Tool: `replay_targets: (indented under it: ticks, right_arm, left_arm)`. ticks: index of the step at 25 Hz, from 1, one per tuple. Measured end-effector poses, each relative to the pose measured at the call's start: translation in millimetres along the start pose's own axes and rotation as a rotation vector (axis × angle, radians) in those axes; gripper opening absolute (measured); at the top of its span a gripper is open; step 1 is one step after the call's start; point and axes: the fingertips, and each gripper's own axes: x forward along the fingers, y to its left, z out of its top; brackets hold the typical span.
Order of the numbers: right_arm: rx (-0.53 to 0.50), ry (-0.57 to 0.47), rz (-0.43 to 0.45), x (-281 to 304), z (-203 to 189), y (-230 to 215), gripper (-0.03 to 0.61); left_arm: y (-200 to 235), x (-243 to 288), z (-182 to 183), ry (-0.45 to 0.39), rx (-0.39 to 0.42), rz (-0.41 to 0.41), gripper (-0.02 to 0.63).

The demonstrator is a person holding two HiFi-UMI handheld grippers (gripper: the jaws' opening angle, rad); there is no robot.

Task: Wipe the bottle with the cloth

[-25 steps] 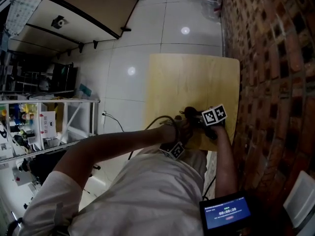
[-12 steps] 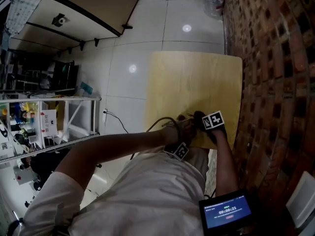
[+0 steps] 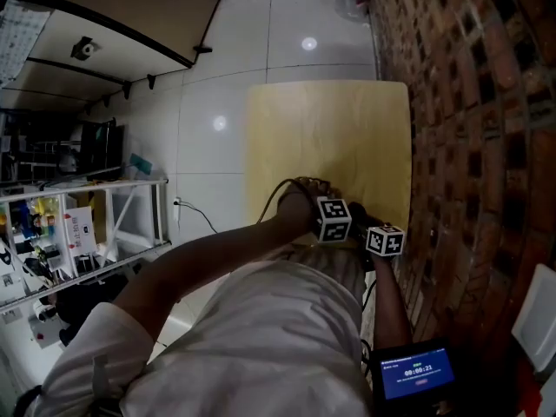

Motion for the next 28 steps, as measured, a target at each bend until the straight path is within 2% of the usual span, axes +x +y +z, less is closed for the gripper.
replay_targets:
  ticks: [3,6,8,10,13,16,19,22,26,28]
  right_arm:
    - [-0.069,0.03,0.118,11.3,-14.1,37.9,0.085]
    - [-0.141,0.032,0.203,26.4,-7.9,71.5,0.084]
    - [-0.183,0.032,0.232,37.9,3.9,88.4,0.084]
    - [-0.211,0.044,0.219,48.8,14.8,94.9,0.084]
    - [-0.21,0.068,0.176,59.0,27.5,86.3,0.084]
    - [-0.157,0.106,0.174,63.5,31.2,77.1,0.086]
    - [-0.065,0.115,0.145,64.8,28.8,65.0,0.086]
    - [0.026,0.122,0.087,70.9,25.5,47.8,0.086]
    - [0.09,0.179,-0.061,82.0,14.0,23.4,0.086]
    - [0.108,0.195,-0.109,81.4,8.7,15.7,0.086]
  left_arm:
    - [22.8,-0.5,-4.9,-0.052,-0.317,-0.14,0.152]
    - [29.9,-1.0,-14.7,-0.088,-0.581,-0.292,0.152]
    - [27.7,-1.8,-21.5,-0.097,-0.703,-0.383,0.152]
    - [26.8,-2.9,-28.9,-0.091,-0.763,-0.418,0.15]
    - [24.9,-3.8,-29.8,-0.088,-0.797,-0.428,0.15]
    - [21.4,-7.7,-27.5,-0.087,-0.777,-0.414,0.15]
    - [15.2,-15.5,-23.7,-0.091,-0.726,-0.383,0.144]
    - [22.8,-19.0,-15.9,-0.117,-0.643,-0.298,0.141]
    - [26.1,-19.2,-11.4,-0.119,-0.563,-0.235,0.138]
    - [24.0,-18.9,-10.8,-0.114,-0.531,-0.214,0.133]
